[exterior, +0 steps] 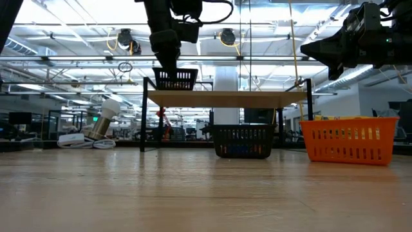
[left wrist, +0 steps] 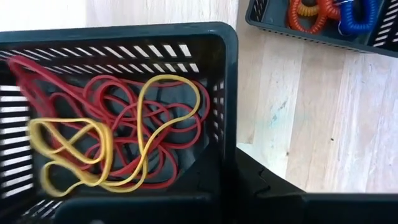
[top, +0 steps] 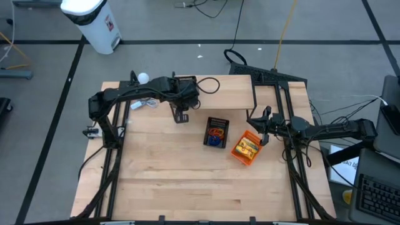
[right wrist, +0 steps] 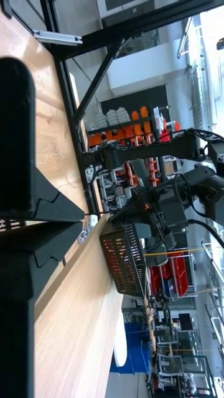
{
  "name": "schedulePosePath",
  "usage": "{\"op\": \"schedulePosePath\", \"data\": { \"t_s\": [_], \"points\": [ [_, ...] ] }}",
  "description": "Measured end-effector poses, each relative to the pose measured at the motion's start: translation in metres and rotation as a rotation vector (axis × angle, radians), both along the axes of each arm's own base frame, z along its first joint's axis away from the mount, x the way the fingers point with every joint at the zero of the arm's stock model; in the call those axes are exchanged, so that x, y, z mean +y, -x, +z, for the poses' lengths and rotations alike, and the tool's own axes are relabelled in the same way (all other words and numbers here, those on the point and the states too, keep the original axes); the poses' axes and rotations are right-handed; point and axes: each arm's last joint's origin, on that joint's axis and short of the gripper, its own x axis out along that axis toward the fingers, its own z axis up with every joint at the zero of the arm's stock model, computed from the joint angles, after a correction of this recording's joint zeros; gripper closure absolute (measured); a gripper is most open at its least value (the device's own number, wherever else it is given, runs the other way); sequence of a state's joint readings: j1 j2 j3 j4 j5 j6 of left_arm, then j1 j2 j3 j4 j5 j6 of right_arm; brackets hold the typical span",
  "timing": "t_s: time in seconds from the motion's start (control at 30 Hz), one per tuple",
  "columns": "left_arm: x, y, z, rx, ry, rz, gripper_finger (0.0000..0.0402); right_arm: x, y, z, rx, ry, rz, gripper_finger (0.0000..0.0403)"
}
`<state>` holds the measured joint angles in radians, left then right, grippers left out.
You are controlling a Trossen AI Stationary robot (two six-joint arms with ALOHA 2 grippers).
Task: Pick & Place Office Desk Supplies
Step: Put the left black bin filled with rubber bands on the shelf
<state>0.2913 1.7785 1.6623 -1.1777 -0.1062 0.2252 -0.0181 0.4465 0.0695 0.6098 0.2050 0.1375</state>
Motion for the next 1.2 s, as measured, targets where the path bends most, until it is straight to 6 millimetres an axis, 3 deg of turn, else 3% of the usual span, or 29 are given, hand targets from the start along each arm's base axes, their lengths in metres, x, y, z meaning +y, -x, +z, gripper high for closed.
{"op": "schedulePosePath", "data": {
  "t_s": [0.4, 0.57, 1.2],
  "points": [
    [-0.0001, 0.0034, -0.0035, 0.053, -0.01, 0.028, 0.0257, 0.0, 0.0, 0.0, 0.0, 0.0, 0.0, 0.0403],
    [0.0004, 0.0037, -0.0034, 0.059, -0.029, 0.033, 0.0223, 0.0001, 0.0, 0.0, 0.0, 0.0, 0.001, 0.0403],
    [0.003, 0.0022, -0.0013, 0.051, -0.093, 0.016, 0.0237, 0.0001, 0.0, 0.0, 0.0, 0.0, 0.001, 0.0403]
  ]
}}
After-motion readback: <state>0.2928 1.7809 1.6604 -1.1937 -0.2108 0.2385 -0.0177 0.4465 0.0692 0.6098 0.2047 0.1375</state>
